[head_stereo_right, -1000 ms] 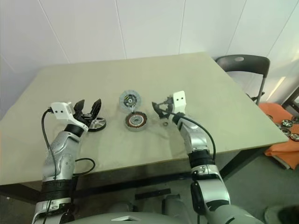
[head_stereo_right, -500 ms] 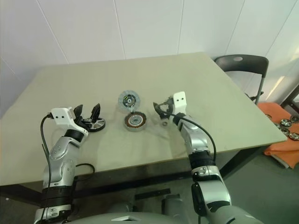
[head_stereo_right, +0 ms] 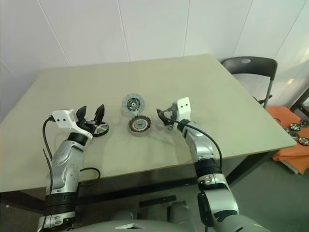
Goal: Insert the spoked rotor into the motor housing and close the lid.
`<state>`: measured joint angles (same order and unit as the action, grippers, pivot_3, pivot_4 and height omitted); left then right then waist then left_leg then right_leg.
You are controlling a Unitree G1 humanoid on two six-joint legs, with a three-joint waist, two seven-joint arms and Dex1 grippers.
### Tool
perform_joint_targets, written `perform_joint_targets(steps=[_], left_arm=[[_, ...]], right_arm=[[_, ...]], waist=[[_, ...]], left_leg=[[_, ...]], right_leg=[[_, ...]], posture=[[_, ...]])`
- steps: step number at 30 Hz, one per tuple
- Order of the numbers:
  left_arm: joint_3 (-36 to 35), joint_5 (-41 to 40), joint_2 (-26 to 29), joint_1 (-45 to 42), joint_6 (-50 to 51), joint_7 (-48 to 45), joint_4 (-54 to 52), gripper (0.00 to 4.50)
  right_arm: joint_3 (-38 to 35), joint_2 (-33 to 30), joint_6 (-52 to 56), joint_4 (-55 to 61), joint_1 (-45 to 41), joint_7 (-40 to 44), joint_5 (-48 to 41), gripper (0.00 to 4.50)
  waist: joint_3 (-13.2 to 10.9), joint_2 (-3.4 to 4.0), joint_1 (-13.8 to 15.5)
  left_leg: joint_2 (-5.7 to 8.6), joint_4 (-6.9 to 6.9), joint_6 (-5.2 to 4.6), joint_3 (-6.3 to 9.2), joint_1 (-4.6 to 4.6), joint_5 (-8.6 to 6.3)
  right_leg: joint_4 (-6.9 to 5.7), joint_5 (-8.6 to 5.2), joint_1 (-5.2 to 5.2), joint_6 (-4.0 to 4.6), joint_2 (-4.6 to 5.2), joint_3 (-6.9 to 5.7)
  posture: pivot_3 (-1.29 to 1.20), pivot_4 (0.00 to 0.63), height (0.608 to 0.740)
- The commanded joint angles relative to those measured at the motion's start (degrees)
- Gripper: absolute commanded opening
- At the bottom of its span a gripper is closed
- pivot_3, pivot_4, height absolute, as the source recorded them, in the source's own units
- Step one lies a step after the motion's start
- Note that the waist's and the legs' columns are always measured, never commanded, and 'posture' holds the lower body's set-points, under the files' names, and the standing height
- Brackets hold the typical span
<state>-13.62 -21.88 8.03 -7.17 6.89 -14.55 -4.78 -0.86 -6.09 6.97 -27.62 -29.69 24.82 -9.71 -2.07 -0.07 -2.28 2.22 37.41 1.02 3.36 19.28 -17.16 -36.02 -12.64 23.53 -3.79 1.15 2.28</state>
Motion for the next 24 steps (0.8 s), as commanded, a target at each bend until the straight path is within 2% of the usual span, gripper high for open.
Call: perform_joint_targets(steps=[1,24], left_arm=[[0.2,-0.3,0.0,-1.3,-1.1,0.0,-1.6,4.18],[-3.0,-1.4,2.1,-1.4,-2.3,0.8,-2.3,4.18]], right_arm=[[0.1,0.3,-1.5,2.2,-0.8,-0.2,0.1,4.44],[0.5,2.3,-6.1,-6.2,-5.9,0.9,0.4,4.44]], waist=[[0.0,0.00,0.0],[0.0,0.01,-0.1]], left_leg=[[0.00,0.00,0.00,0.00,0.00,0.00],[-0.05,-0.03,0.00,0.00,0.00,0.00]], right_leg=[[0.00,0.00,0.00,0.00,0.00,0.00],[0.04,0.00,0.01,0.01,-0.06,0.01]], posture=[[0.00,0.000,0.740],[0.00,0.000,0.740]])
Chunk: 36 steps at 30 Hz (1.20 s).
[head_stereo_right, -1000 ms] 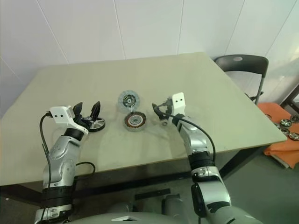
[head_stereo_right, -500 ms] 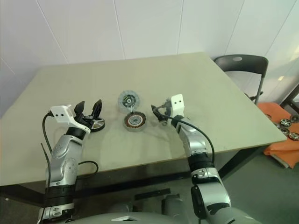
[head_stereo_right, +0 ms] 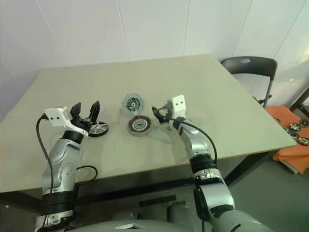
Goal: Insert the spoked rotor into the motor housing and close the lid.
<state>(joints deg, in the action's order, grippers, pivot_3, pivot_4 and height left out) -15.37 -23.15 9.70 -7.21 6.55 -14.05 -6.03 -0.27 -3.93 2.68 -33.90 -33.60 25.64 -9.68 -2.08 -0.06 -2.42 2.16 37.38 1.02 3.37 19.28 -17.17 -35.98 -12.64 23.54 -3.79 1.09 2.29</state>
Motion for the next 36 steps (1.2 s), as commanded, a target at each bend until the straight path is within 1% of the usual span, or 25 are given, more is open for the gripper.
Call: perform_joint_targets(steps=[1,9,36], left_arm=[[-1.4,-0.2,0.5,-1.4,-2.1,0.3,-0.8,4.18],[-0.4,-0.2,0.0,-2.7,-2.2,0.2,0.1,4.18],[0.6,-0.5,-0.9,-0.4,-1.0,-0.4,-1.2,4.18]], right_arm=[[0.0,0.3,-1.9,0.1,-2.0,-0.1,0.5,4.44],[-0.5,-0.7,-1.5,1.6,-1.3,0.0,0.5,4.44],[0.4,-1.6,1.1,8.8,4.3,-0.8,0.6,4.44]], waist=[[0.0,0.00,0.1],[0.0,0.00,0.0],[0.0,-0.02,0.0]], left_leg=[[0.00,0.00,0.00,0.00,0.01,0.00],[0.01,0.00,0.00,0.01,0.01,0.00],[-0.01,-0.03,0.00,0.01,0.02,0.00]], right_leg=[[0.00,0.00,0.00,0.00,0.00,0.00],[0.00,0.00,0.00,0.00,0.00,0.02],[0.05,-0.01,0.01,-0.01,-0.04,0.03]], posture=[[0.00,0.000,0.740],[0.00,0.000,0.740],[0.00,0.000,0.740]])
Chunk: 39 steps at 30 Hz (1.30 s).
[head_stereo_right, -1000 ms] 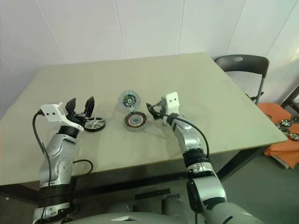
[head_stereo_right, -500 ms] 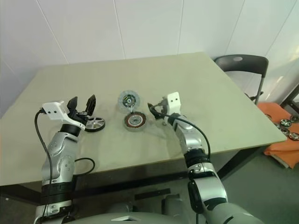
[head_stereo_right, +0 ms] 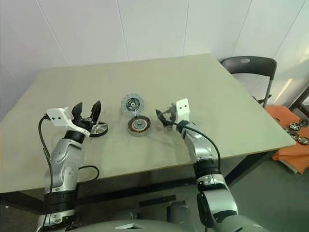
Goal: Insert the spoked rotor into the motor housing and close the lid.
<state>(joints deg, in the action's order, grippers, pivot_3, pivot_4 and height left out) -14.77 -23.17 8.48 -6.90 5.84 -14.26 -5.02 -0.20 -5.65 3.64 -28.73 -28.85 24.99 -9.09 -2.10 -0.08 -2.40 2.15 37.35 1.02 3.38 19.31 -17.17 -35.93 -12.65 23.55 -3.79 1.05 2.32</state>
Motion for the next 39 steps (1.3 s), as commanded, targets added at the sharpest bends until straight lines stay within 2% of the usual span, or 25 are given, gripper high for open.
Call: perform_joint_targets(steps=[1,15,24,32,39], left_arm=[[0.1,-0.5,0.3,-0.7,-0.2,-0.1,-2.1,4.18],[0.8,-0.1,0.3,-1.7,1.1,-0.2,-1.4,4.18],[-1.7,-0.8,2.4,-1.2,2.2,1.2,-5.2,4.18],[-3.3,-0.9,1.8,4.4,2.4,3.7,-10.6,4.18],[-3.7,0.4,-1.5,8.4,-0.6,7.5,-14.0,4.18]], right_arm=[[0.3,0.0,0.2,3.6,-0.4,-0.1,0.0,4.44],[0.2,-0.4,1.7,7.4,2.3,-1.4,0.0,4.44],[1.6,1.8,1.6,5.6,-1.0,-0.7,-0.1,4.44],[3.1,3.4,0.2,1.0,-3.4,1.0,0.5,4.44],[2.8,1.1,0.3,-3.5,-6.8,4.8,0.4,4.44]], waist=[[0.0,0.00,0.0],[0.0,-0.01,0.0],[-0.1,-0.04,-0.1],[-0.1,-0.05,0.0],[-0.1,-0.04,0.1]], left_leg=[[0.00,0.01,0.00,0.00,0.00,0.00],[0.00,0.00,0.00,0.01,0.01,0.00],[-0.05,-0.02,0.00,0.00,0.00,0.00],[-0.06,-0.05,0.00,0.01,0.04,0.00],[-0.03,-0.05,0.00,0.02,0.05,0.00]], right_leg=[[0.00,0.00,0.00,0.00,0.00,0.00],[0.04,-0.01,-0.01,-0.01,-0.01,0.00],[0.04,-0.02,0.01,-0.02,-0.07,0.01],[0.13,0.00,0.01,0.00,-0.04,0.02],[0.28,-0.01,-0.04,0.02,-0.01,0.02]], posture=[[0.00,0.000,0.740],[0.00,0.000,0.740],[0.00,0.000,0.740],[0.00,0.000,0.740],[0.00,0.000,0.740]])
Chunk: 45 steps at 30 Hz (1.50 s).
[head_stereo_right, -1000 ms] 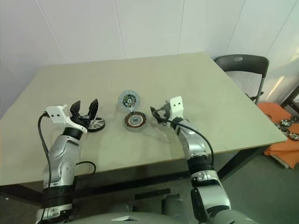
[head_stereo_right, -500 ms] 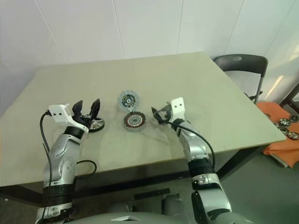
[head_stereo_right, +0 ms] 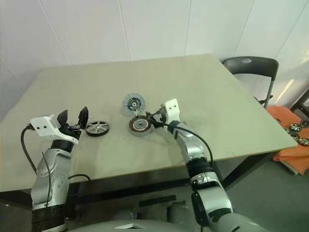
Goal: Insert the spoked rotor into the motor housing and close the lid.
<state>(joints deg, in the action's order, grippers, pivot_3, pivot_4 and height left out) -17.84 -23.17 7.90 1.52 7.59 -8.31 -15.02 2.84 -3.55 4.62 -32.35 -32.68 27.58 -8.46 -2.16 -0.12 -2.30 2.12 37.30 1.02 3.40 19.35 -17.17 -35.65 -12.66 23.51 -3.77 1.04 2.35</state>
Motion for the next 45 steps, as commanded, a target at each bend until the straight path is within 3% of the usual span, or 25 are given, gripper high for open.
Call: perform_joint_targets(steps=[1,15,37,45], left_arm=[[-0.7,0.7,-1.7,0.9,-3.1,2.1,-4.6,4.18],[-1.7,2.3,-6.9,12.5,-7.9,7.5,-13.7,4.18],[-0.6,4.7,-12.5,18.6,-13.1,10.9,-16.3,4.18],[0.8,6.1,-17.4,28.4,-17.3,14.0,-21.6,4.18]], right_arm=[[0.2,-1.5,-0.4,-0.6,-3.6,3.2,0.1,4.44],[-0.5,-3.5,-4.5,-14.8,-13.0,8.4,1.2,4.44],[0.2,-1.9,-7.6,-24.3,-19.6,12.9,3.5,4.44],[0.9,0.0,-8.7,-29.3,-23.3,15.3,5.3,4.44]], waist=[[0.0,0.00,0.0],[0.0,0.01,-0.1],[0.0,0.01,-0.2],[0.0,0.03,-0.2]], left_leg=[[0.00,0.00,0.00,0.00,0.00,0.00],[-0.03,-0.11,-0.01,-0.01,0.00,-0.01],[-0.07,-0.13,-0.03,-0.03,0.00,-0.02],[-0.07,-0.14,-0.11,-0.09,0.01,-0.07]], right_leg=[[0.01,0.00,-0.01,0.00,0.00,0.00],[0.22,-0.07,-0.06,0.13,-0.03,-0.01],[0.27,-0.11,-0.07,0.19,-0.10,0.01],[0.34,-0.11,-0.05,0.20,-0.08,0.07]], posture=[[0.00,0.000,0.740],[0.00,0.000,0.740],[0.00,0.000,0.740],[0.00,0.000,0.740]])
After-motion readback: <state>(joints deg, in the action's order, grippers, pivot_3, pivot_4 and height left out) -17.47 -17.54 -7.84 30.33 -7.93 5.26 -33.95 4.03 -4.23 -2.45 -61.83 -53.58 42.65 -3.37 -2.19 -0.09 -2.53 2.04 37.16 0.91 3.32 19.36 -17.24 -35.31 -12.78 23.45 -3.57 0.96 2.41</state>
